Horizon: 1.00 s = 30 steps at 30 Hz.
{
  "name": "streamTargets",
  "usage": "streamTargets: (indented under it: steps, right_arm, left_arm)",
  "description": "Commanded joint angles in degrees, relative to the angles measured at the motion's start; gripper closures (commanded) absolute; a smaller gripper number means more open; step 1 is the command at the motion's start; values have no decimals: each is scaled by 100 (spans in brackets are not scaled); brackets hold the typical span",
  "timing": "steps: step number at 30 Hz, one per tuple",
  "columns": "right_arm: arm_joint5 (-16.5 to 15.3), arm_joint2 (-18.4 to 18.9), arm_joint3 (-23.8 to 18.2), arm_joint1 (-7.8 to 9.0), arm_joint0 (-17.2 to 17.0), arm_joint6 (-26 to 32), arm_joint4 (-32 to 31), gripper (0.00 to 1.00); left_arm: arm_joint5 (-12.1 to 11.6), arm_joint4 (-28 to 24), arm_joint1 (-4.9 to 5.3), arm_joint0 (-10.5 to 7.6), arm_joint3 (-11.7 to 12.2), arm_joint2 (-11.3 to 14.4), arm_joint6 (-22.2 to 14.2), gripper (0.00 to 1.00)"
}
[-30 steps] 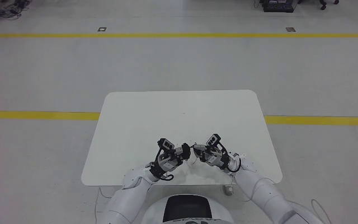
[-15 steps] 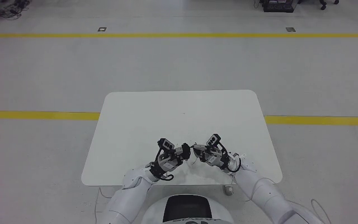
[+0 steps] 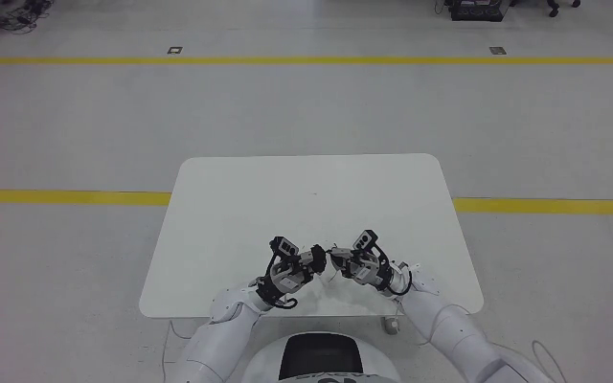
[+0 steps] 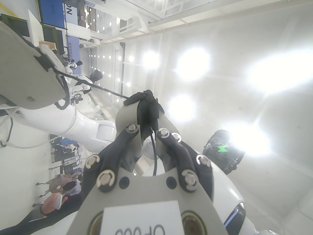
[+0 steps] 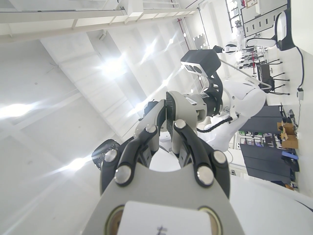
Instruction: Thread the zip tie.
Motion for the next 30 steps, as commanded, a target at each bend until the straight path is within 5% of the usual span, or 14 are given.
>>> streamTargets:
  steps: [1, 22, 25, 26, 30]
  right_arm:
    - [-3, 6, 12, -2, -2, 0, -6, 100]
    - [-252, 267, 394, -24, -1, 0, 108, 100]
    - [-292, 503, 261, 33, -51, 0, 181, 52]
    - [-292, 603, 125, 66, -88, 0, 135, 0]
    - [-292, 677, 20, 90, -134, 0, 103, 0]
  left_arm:
    - [0, 0, 0, 0, 0, 0, 0, 100]
    - [0, 0, 0, 0, 0, 0, 0, 100]
    - [0, 0, 0, 0, 0, 0, 0, 100]
    - [0, 0, 0, 0, 0, 0, 0, 100]
    - [0, 0, 0, 0, 0, 0, 0, 100]
